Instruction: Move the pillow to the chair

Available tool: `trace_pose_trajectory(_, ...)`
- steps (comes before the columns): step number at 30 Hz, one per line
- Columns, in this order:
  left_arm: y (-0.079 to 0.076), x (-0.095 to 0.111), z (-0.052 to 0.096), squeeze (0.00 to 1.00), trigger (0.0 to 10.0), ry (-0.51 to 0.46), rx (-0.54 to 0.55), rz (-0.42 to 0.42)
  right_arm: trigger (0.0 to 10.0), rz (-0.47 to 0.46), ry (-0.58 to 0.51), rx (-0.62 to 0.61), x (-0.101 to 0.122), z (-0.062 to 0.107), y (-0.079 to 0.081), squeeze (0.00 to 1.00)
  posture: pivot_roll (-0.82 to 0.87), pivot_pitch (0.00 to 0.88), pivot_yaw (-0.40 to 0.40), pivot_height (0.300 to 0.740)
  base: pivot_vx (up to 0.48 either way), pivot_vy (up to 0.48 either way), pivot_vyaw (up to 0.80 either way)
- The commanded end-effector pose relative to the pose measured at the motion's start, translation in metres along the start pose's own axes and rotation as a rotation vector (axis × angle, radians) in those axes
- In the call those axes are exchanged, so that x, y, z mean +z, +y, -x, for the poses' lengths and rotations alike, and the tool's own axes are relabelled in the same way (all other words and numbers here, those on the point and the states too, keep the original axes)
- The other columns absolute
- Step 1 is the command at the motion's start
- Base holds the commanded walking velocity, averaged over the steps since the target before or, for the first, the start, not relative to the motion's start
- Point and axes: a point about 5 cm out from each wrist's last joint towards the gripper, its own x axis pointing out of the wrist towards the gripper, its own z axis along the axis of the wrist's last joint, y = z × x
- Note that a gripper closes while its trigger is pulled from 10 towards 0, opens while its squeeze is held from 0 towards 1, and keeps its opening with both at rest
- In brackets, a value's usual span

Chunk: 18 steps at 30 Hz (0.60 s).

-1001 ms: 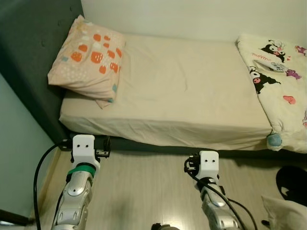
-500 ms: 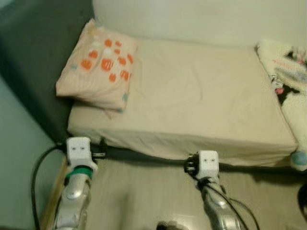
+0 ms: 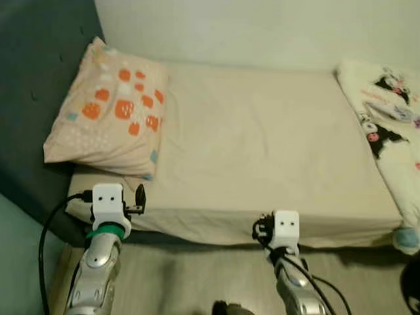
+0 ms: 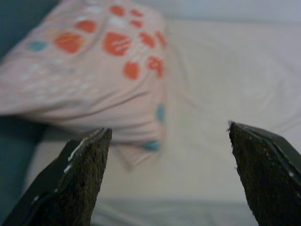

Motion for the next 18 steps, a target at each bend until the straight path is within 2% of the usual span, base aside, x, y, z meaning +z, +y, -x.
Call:
trace_pose_trajectory(1, -0.0011, -0.0038, 0.0031, 0.0, 10.0, 0.01, -0.011, 0.005, 10.0, -0.003, 0.015, -0.009, -0.0041, 0.0019, -0.0008, 0.0, 0.06, 0.042, 0.029, 0.74, 0.0, 0.0, 0.0)
trace_pose_trajectory(13, -0.0013, -0.0024, -0.001, 0.0, 10.0, 0.001, 0.004, -0.046, 10.0, 0.001, 0.019, -0.018, -0.0048, 0.0017, -0.0025, 0.0, 0.05, 0.041, 0.033, 0.74, 0.0, 0.0, 0.0)
trace_pose_trajectory(18, -0.0005, -0.0028, -0.0049, 0.0, 10.0, 0.008, 0.034, -0.027, 10.0, 0.009, 0.022, -0.017, -0.0044, 0.0012, -0.0034, 0.0, 0.04, 0.044, 0.029, 0.74, 0.0, 0.0, 0.0)
